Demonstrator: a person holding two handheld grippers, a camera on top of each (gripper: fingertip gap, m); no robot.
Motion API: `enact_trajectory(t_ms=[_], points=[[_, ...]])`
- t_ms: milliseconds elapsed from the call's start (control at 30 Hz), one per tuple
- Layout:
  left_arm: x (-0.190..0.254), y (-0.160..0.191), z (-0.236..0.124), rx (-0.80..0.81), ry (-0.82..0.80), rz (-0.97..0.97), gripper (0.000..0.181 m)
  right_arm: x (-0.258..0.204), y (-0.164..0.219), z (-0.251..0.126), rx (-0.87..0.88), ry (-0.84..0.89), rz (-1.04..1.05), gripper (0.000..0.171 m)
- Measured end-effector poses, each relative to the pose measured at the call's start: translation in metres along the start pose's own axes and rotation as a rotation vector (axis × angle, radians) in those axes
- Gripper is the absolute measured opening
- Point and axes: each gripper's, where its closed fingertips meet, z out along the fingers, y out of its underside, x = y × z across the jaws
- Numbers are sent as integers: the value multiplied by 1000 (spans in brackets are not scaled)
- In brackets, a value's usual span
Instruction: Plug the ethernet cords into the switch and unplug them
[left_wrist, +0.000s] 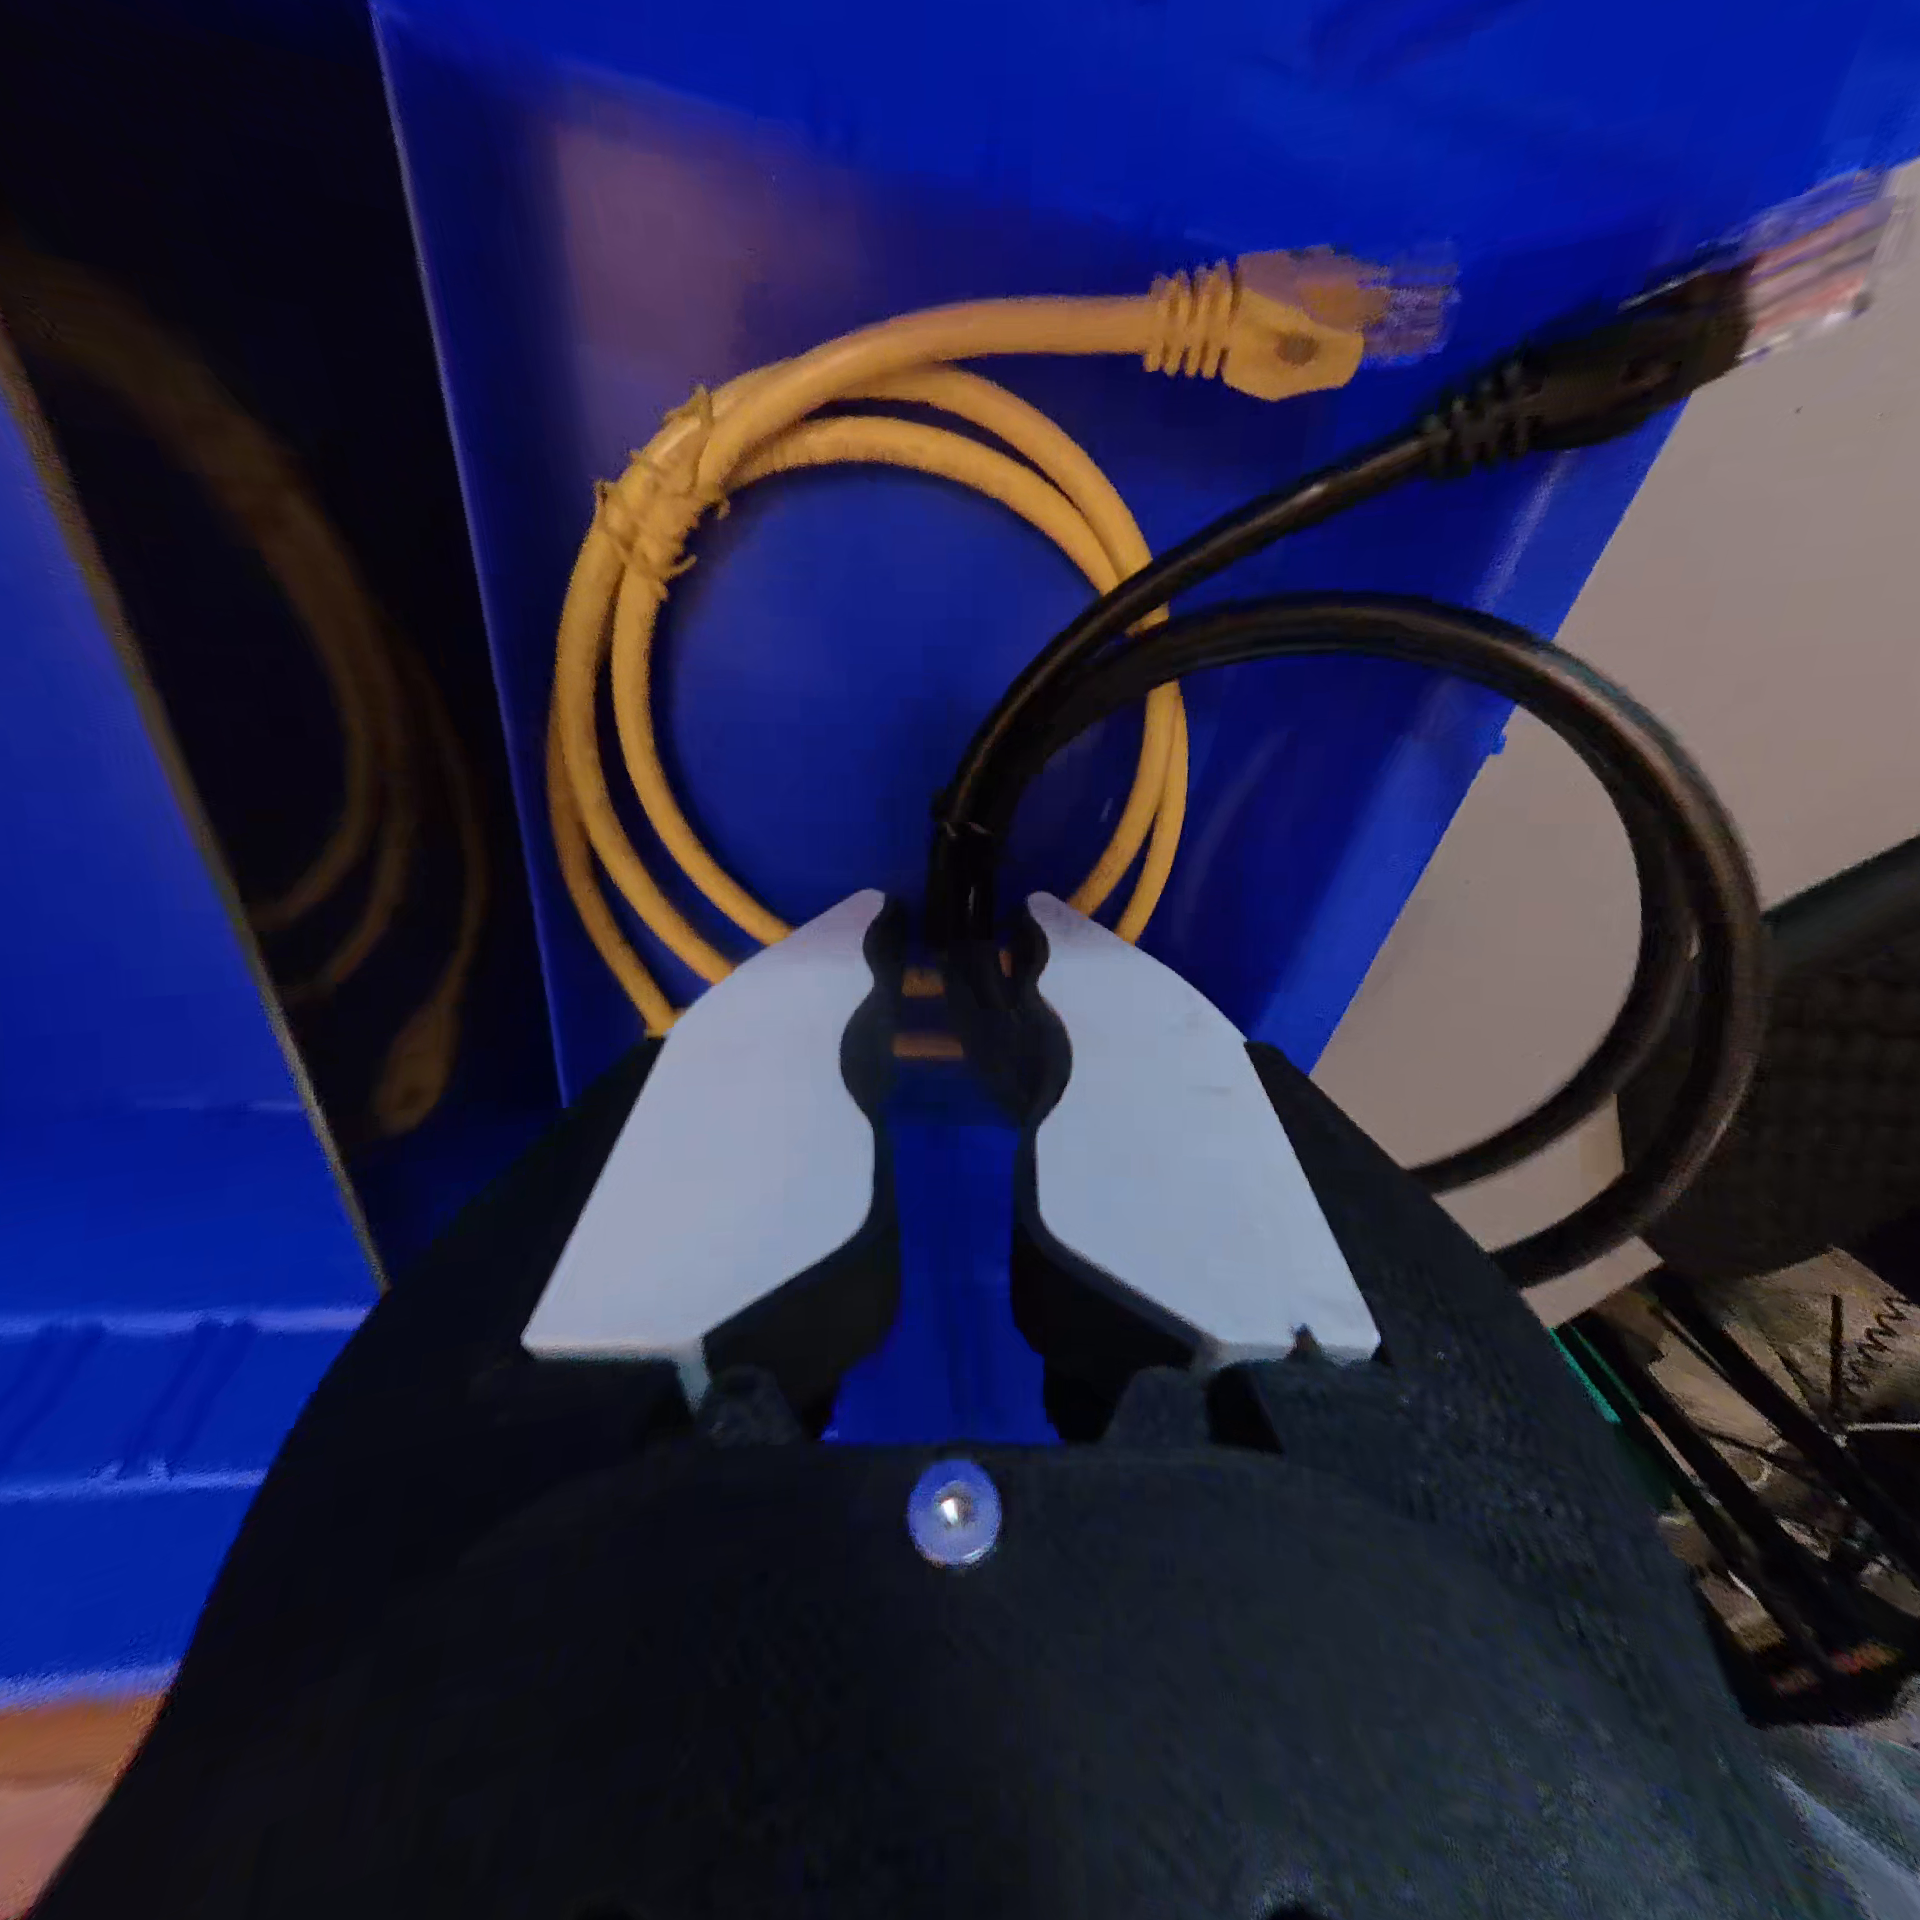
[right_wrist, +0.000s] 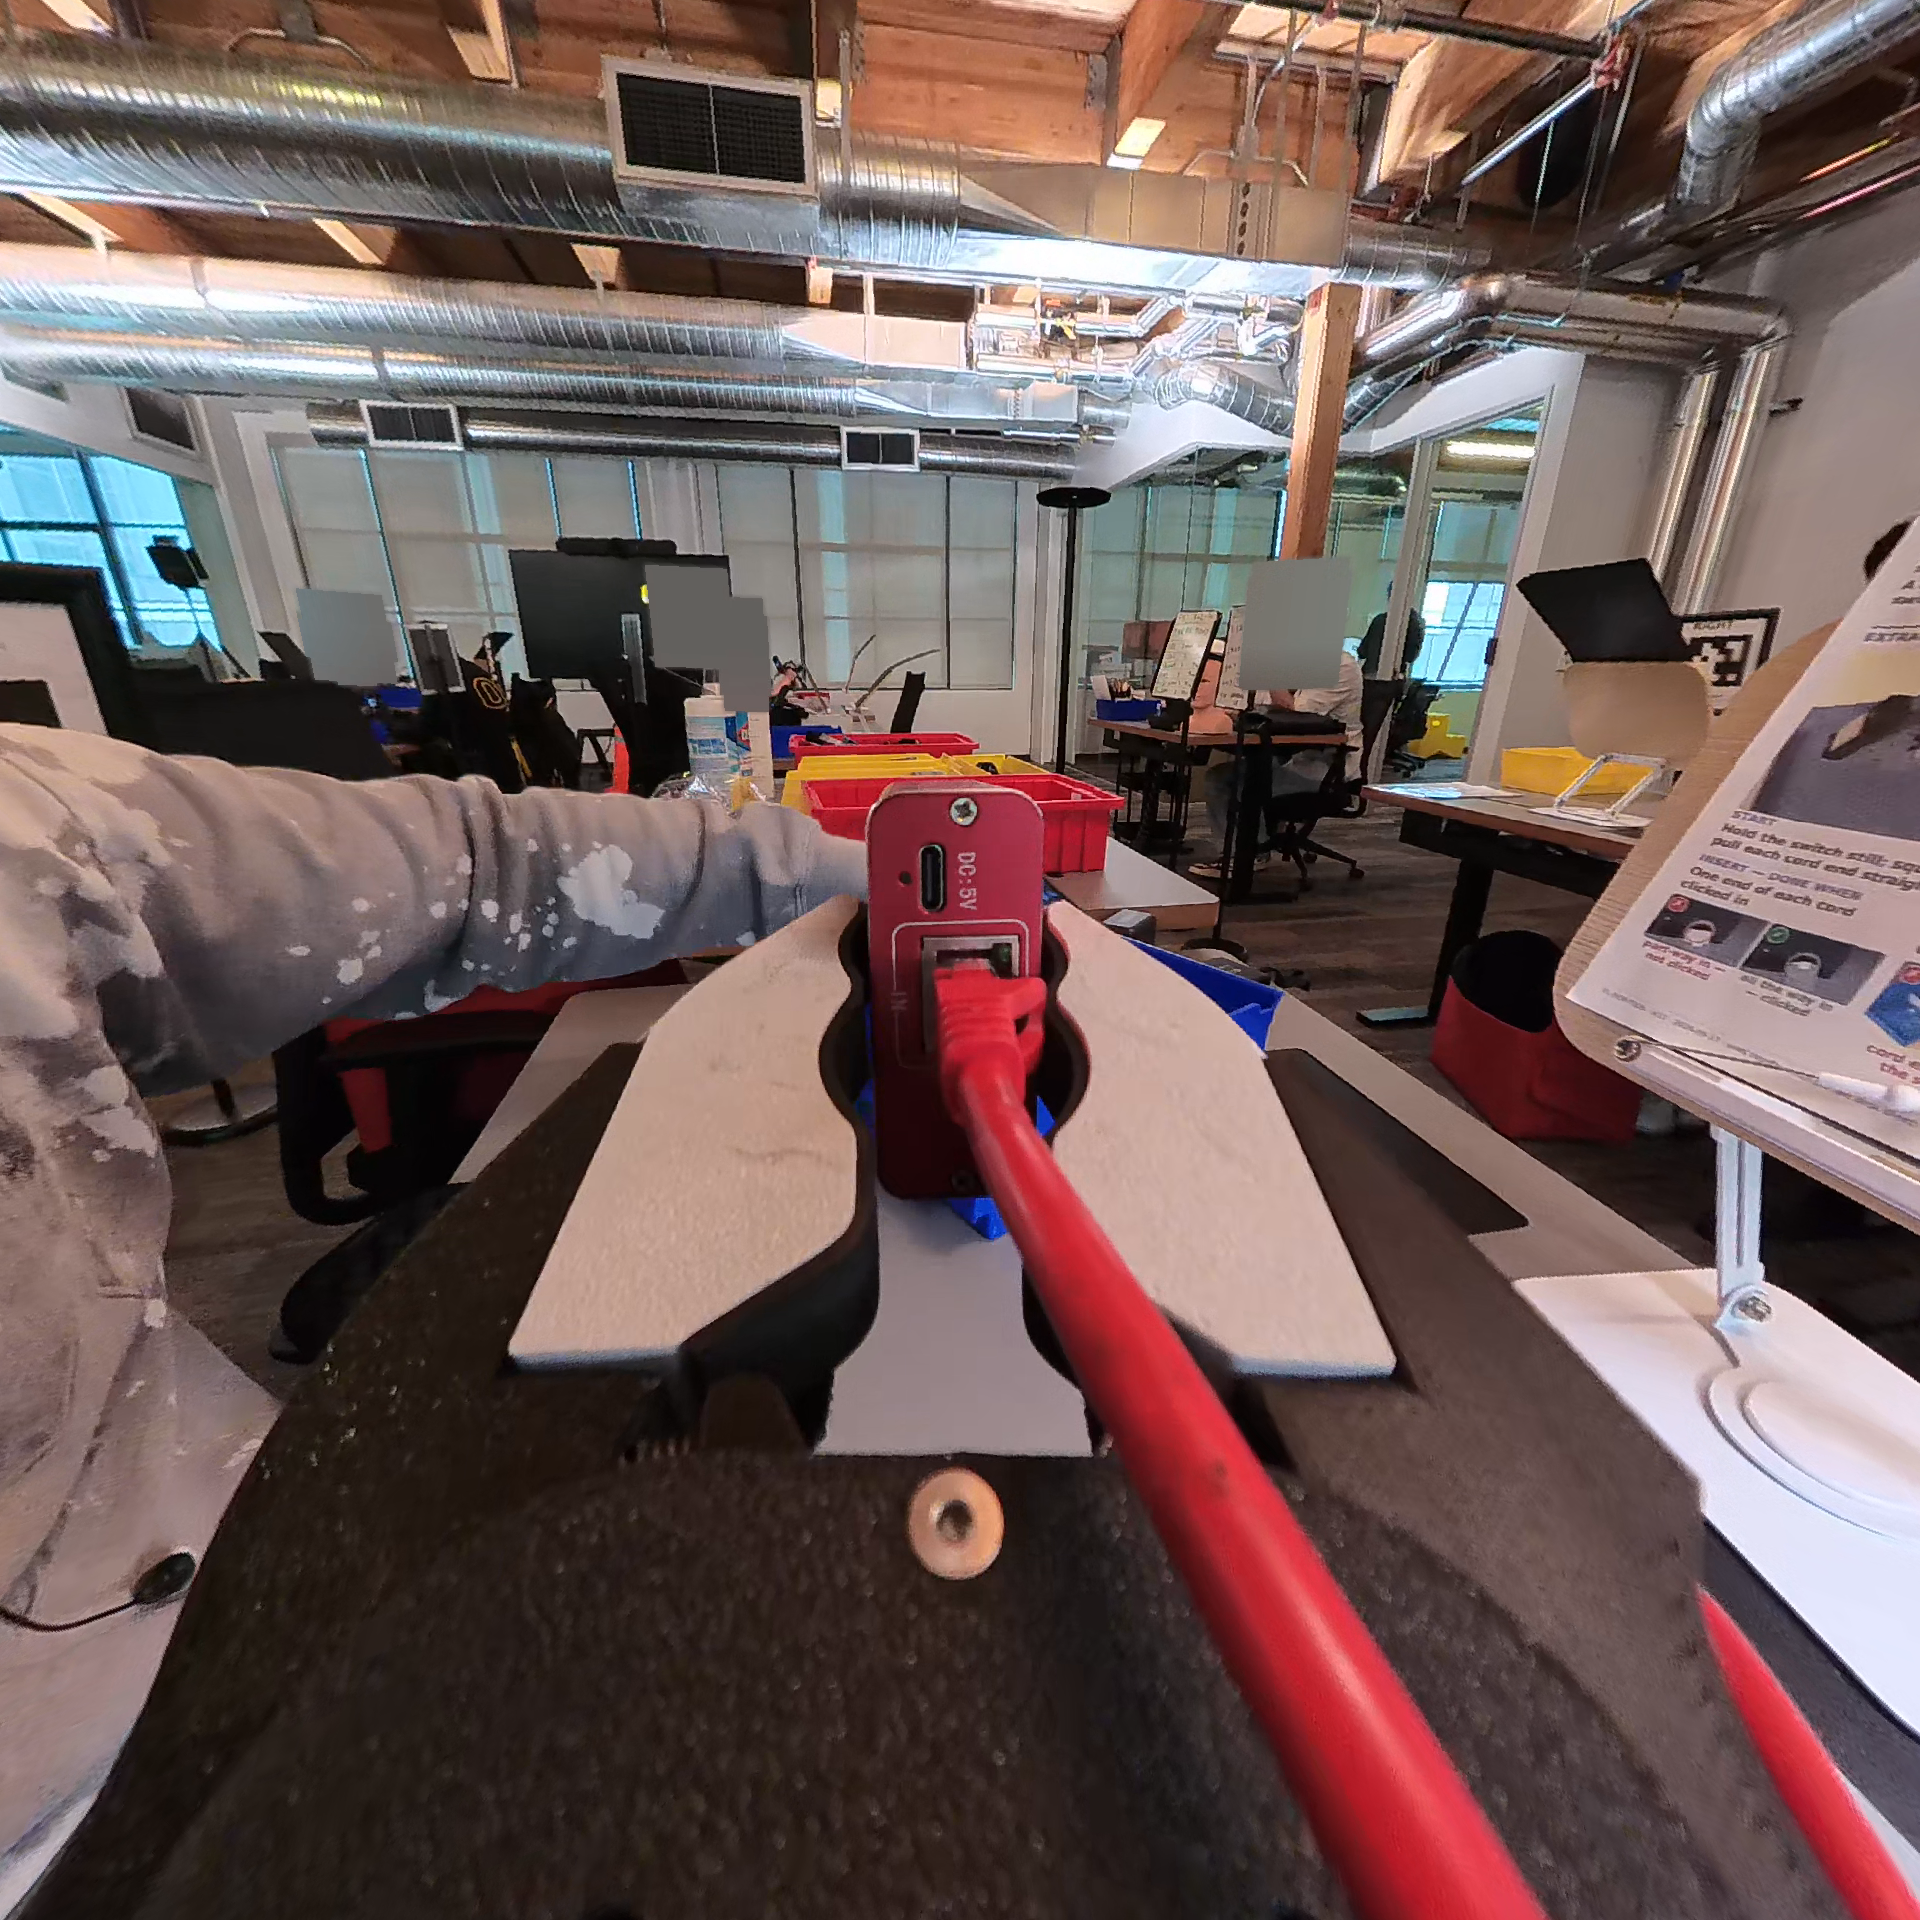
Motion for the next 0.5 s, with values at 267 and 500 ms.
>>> enact_trajectory(t_ms=[267,500], points=[[29,-55,-52,429,7,219,25,10,5,-1,14,11,32,28],[38,-75,-23,366,22,399,28,10,15,4,9,-2,65,28]])
